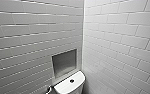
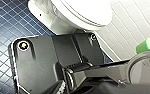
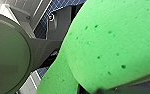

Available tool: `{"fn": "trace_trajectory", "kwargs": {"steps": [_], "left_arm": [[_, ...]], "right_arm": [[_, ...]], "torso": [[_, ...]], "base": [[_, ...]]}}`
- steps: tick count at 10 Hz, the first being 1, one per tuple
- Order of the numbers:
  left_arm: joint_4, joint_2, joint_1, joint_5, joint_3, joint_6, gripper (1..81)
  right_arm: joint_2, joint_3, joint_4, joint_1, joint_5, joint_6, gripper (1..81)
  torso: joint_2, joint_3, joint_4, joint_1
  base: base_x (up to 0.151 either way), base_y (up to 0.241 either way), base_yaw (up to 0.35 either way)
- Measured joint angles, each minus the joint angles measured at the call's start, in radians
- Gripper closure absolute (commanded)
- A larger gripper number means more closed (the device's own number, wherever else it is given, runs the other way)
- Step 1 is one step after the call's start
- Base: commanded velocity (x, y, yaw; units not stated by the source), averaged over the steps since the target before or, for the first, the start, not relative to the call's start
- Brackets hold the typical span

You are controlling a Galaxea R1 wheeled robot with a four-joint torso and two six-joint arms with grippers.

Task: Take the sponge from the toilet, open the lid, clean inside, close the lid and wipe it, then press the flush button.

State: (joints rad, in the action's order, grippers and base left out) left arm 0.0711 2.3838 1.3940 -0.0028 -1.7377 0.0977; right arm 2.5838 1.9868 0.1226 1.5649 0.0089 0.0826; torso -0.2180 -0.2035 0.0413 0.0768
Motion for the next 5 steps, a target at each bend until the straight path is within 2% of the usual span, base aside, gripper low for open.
{"fn": "trace_trajectory", "kwargs": {"steps": [3,5], "left_arm": [[-0.016,-0.136,-0.121,0.034,0.190,-0.024,1.0],[-0.061,-0.188,-0.226,0.065,0.277,-0.036,1.0]], "right_arm": [[-0.016,-0.015,0.009,-0.016,0.011,0.000,81.1],[-0.017,-0.016,0.016,-0.014,0.009,0.000,81.1]], "torso": [[0.000,-0.008,0.000,0.000],[0.000,-0.008,0.000,0.000]], "base": [[0.000,0.000,0.000],[0.000,0.000,0.000]]}}
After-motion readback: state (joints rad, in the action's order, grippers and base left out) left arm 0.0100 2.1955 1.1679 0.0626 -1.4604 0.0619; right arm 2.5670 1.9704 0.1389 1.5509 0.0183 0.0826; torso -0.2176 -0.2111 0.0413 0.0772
